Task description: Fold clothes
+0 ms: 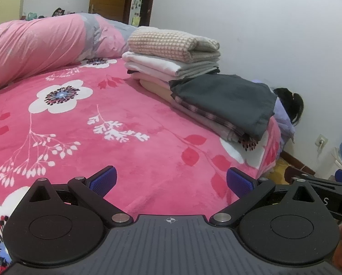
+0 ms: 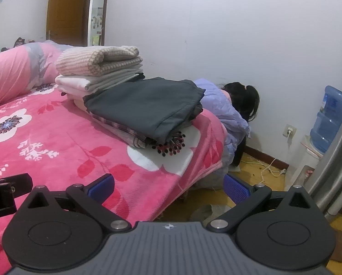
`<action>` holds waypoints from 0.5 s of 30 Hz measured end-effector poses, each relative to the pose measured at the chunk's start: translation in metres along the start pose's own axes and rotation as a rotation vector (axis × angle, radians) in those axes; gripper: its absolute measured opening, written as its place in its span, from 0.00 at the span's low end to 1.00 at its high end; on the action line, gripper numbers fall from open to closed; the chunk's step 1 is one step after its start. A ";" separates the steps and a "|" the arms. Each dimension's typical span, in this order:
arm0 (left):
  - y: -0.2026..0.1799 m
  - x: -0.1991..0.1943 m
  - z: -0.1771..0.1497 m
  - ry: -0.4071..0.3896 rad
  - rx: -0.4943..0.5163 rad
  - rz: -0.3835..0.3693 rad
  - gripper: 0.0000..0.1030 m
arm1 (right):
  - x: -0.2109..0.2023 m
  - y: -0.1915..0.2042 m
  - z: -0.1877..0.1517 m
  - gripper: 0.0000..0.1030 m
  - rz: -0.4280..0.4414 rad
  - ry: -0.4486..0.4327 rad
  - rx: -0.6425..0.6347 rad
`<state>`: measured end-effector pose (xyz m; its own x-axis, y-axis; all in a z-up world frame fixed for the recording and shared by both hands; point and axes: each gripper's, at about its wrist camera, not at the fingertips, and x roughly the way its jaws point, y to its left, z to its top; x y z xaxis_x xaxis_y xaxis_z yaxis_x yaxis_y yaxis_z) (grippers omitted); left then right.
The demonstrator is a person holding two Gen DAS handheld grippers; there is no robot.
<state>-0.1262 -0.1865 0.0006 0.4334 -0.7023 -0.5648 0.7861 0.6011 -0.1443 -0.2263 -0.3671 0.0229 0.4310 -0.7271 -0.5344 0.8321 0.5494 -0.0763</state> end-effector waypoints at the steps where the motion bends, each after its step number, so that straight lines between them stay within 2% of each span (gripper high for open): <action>1: -0.001 0.000 0.000 0.000 0.002 -0.001 1.00 | 0.001 -0.001 0.000 1.00 -0.001 0.001 0.002; 15: -0.021 0.006 0.001 0.010 0.029 -0.028 1.00 | 0.002 -0.009 0.001 1.00 -0.024 0.000 0.010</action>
<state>-0.1399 -0.2035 0.0009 0.4065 -0.7150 -0.5688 0.8103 0.5698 -0.1372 -0.2322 -0.3741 0.0234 0.4104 -0.7401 -0.5327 0.8458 0.5273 -0.0809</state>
